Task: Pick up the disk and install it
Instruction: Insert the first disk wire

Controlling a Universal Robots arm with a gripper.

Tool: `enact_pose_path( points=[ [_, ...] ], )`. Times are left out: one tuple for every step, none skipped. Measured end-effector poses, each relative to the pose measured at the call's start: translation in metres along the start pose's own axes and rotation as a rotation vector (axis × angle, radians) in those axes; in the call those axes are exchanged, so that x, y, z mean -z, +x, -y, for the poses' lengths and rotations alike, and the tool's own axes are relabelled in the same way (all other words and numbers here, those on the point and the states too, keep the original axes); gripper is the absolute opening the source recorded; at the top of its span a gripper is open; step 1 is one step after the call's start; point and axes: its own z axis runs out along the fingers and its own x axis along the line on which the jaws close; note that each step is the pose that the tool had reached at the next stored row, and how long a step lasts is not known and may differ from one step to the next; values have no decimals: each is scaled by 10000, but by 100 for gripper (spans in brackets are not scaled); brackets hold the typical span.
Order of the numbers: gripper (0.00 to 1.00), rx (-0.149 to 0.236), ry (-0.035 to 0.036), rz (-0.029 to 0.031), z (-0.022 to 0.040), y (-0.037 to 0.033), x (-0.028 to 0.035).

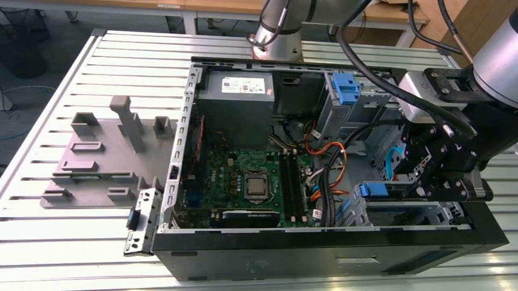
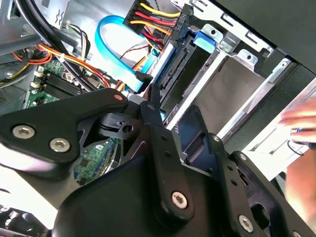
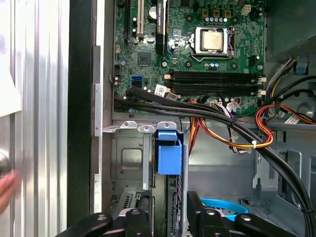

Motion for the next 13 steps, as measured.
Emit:
enact_pose_path(
  points=[
    [42,-1,4,0,-3,0,0],
    [42,0,11,-4,-3,0,1],
    [42,0,12,-3,-3,0,1],
    [42,0,12,-3,-3,0,0],
    [42,0,12,-3,-3,0,0],
    [42,0,12,-3,-3,0,0],
    [42,0,12,-3,-3,0,0],
    [42,0,12,-4,-3,0,0],
    [42,0,12,-4,-3,0,0],
    [42,0,12,-4,-3,0,0],
    [42,0,12,-4,-3,0,0],
    [42,0,12,-4,-3,0,1],
    [42,0,12,-6,-3,0,6]
  ],
)
